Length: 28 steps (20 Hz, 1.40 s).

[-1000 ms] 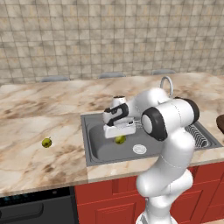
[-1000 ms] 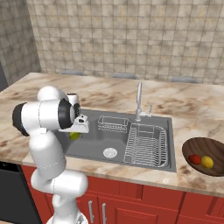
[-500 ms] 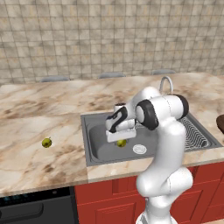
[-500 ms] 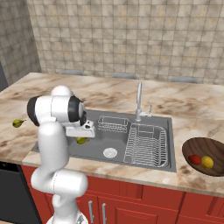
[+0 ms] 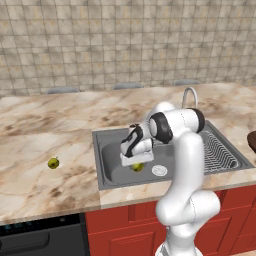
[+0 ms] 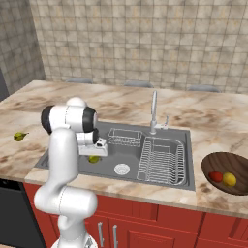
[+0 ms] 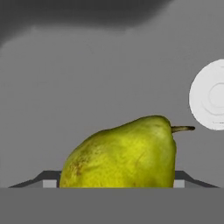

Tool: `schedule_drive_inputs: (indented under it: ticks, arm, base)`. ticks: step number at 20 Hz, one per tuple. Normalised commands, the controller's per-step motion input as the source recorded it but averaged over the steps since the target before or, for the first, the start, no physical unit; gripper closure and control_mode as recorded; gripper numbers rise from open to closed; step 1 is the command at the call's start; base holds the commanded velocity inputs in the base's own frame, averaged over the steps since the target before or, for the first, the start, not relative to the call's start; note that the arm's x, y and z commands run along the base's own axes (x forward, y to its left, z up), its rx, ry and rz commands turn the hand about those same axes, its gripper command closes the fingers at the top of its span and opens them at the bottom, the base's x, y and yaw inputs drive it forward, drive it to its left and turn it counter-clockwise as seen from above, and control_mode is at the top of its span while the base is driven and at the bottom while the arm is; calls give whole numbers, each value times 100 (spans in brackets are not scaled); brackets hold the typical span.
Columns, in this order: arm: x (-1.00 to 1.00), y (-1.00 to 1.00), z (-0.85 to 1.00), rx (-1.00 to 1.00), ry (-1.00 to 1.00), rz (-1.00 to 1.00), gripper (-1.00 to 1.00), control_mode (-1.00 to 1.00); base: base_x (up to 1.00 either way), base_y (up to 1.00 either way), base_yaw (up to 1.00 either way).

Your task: There is a mixed pile of frozen fruits and vegetables on the counter. Locate all the frozen vegetables and place the items in a bowl on the counter. Take all the frozen fruits and defrost them in a running sink.

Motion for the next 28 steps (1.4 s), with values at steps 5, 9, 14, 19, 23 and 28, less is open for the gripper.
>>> schedule_drive_inputs:
  ticks: [5,9,14,19,23,28]
  arm:
    - [30,-2,-48,0,-2,-6,100,-100]
    - [27,-4,-49,0,0,-7,100,-100]
    - [32,-2,-46,0,0,-6,100,-100]
    - [14,0,-26,0,-1,-4,100,-100]
    - [0,0,-1,0,0,-1,-100,-100]
    - [-7,2,4,0,3,0,-100,-100]
  base:
    - [0,0,0]
    - [0,0,0]
    - [0,0,0]
    - [0,0,0]
    - [0,0,0]
    - [0,0,0]
